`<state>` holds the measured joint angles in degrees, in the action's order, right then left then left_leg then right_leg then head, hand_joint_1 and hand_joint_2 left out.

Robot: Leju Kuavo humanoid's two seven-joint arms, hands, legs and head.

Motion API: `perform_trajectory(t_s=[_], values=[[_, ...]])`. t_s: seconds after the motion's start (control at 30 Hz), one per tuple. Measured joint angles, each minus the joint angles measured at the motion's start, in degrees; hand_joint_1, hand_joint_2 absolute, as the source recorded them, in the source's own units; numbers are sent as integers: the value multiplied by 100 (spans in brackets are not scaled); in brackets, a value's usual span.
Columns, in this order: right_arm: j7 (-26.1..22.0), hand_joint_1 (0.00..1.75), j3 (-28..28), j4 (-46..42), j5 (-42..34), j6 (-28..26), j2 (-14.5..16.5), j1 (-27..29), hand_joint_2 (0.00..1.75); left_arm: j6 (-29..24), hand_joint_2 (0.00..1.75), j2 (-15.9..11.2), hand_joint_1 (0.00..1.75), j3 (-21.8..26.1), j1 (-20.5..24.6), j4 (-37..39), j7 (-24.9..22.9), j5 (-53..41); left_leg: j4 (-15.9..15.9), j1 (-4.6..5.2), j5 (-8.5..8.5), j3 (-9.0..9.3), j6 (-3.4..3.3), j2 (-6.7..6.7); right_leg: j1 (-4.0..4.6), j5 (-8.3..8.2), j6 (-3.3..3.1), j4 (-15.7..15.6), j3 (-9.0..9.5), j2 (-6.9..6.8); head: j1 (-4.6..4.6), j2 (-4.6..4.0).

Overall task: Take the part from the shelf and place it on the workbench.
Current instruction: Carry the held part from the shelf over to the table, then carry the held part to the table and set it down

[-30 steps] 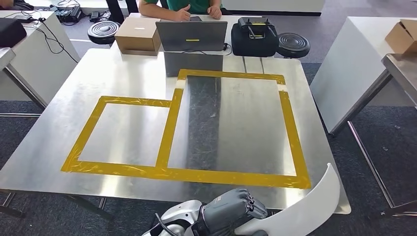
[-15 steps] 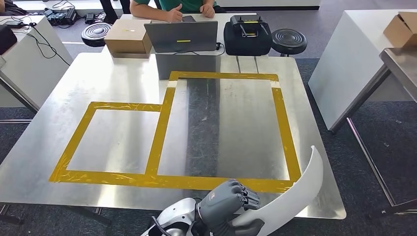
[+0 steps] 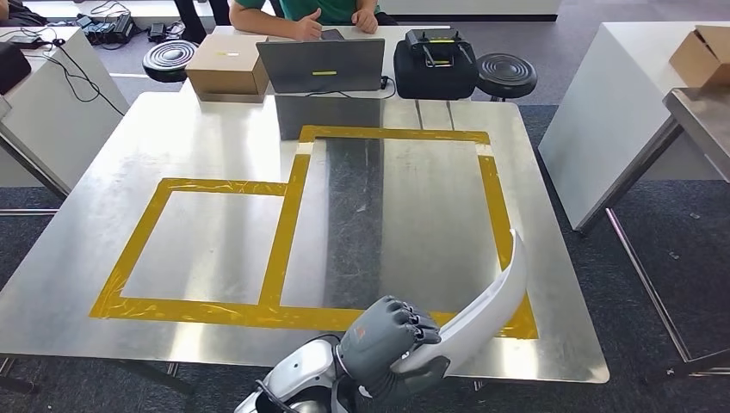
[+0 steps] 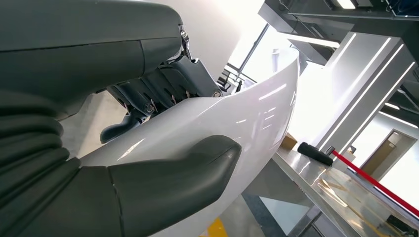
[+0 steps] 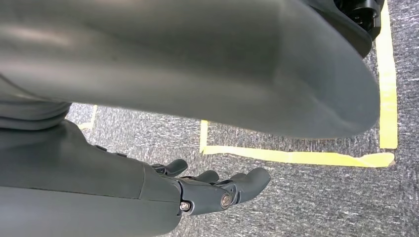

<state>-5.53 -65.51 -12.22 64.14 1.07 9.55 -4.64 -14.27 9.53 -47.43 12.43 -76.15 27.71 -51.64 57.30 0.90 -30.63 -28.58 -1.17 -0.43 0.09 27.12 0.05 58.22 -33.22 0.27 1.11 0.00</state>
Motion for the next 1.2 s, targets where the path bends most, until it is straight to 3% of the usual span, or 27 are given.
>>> perform_trajectory(t_s=[0.13,0.27,0.5,0.7,0.93,1.2], values=[[-20,0,-1,1,-49,0,0,-2,0,-206,175,0,175,44,121,71,-277,-404,0,2,0,1,-1,0,-2,-3,5,-4,2,0,0,0],[0,0,-3,1,-75,0,19,-3,0,-790,175,7,175,245,521,252,-798,-1147,1,2,2,2,-2,0,-3,-8,12,-5,3,0,0,0],[69,0,-7,1,-39,-2,133,-6,0,-2198,175,77,175,983,1698,1189,-2024,-3181,2,0,14,8,8,0,-2,-16,14,-4,9,2,1,0],[187,0,-5,1,43,-2,213,-3,0,-2545,175,-208,175,1336,2800,1862,-3217,-3769,2,-2,19,13,11,-3,0,-18,12,-2,8,1,2,0],[121,0,-5,1,14,-2,237,-7,0,-2551,175,-531,175,1260,4002,3185,-3459,-3792,2,-2,20,15,12,1,0,-18,12,-1,10,8,1,0],[108,0,-6,1,5,-2,238,-8,0,-2551,175,-634,175,1128,4393,3979,-3535,-3808,2,-2,19,12,12,1,-1,-17,12,-4,9,7,0,0]])
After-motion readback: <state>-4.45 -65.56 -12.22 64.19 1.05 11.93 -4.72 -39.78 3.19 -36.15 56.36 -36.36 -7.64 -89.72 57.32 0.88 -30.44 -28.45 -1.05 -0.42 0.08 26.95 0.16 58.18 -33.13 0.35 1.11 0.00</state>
